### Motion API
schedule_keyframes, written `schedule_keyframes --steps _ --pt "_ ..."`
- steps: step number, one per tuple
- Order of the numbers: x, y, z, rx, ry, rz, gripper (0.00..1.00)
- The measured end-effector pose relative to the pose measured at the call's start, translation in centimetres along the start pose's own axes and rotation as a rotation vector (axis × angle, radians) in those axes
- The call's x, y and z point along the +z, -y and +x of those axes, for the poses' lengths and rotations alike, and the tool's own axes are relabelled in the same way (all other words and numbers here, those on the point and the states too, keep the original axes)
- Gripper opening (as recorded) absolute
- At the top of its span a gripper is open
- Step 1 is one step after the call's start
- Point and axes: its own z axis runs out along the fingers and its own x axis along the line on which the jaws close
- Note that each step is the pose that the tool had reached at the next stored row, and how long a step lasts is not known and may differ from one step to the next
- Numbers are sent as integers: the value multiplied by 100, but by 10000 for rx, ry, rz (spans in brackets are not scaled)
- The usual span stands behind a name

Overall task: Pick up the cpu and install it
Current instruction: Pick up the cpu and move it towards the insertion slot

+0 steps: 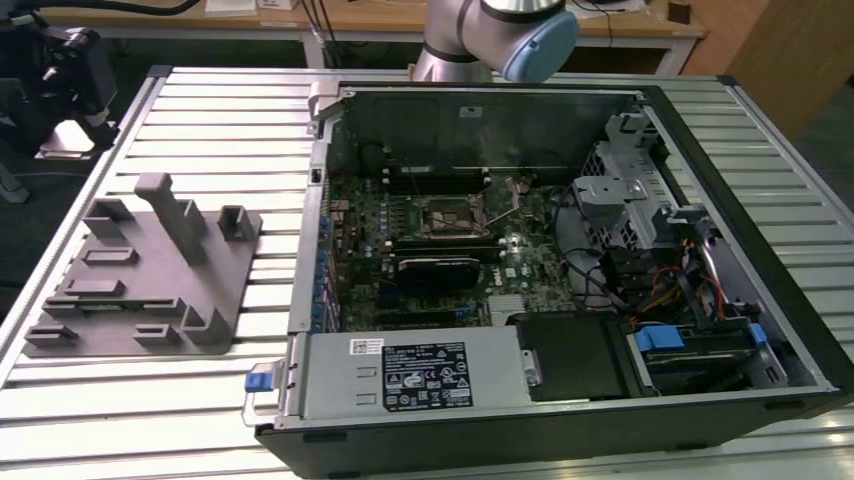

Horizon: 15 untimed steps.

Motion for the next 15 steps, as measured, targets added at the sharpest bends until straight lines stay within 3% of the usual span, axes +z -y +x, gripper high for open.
schedule_keyframes --steps 15 --pt "8 -11 -169 0 0 0 54"
